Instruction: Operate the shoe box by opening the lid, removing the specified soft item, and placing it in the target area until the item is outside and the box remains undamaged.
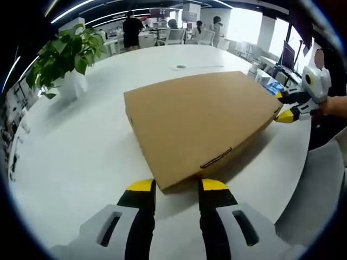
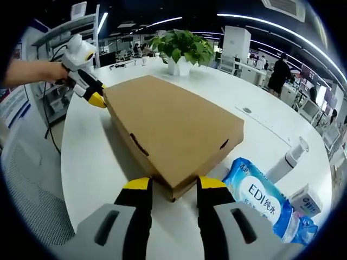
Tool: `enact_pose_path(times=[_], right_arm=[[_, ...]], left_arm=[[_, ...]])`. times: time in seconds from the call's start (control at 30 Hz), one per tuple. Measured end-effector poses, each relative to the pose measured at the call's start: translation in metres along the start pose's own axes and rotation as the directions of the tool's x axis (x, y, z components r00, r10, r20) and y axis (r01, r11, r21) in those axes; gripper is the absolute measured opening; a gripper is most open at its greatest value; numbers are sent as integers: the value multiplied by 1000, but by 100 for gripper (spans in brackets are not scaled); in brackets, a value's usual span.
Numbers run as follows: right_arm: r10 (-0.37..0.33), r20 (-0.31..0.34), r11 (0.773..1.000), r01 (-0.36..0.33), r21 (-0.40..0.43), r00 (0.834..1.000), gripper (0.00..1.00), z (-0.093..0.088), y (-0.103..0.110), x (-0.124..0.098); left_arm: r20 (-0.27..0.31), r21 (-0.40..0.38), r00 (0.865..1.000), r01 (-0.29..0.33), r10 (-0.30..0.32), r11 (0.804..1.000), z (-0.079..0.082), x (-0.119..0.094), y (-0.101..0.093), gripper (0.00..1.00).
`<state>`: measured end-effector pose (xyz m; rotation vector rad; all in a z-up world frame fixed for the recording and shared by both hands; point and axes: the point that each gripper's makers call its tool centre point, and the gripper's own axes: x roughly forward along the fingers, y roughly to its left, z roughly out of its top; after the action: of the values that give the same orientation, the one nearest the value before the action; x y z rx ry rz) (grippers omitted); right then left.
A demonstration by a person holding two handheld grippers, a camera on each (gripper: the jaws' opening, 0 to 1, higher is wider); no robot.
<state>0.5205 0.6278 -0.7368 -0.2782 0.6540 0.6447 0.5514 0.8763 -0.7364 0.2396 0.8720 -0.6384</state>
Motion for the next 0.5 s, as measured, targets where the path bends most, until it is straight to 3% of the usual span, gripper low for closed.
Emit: enact_pose_path(times=[0.5], right_arm=[[-8,-11,1000,8,3,1000,30,8,-17,11]], left_arm=[[2,3,1000,9,-9,1000,17,12,9,29]])
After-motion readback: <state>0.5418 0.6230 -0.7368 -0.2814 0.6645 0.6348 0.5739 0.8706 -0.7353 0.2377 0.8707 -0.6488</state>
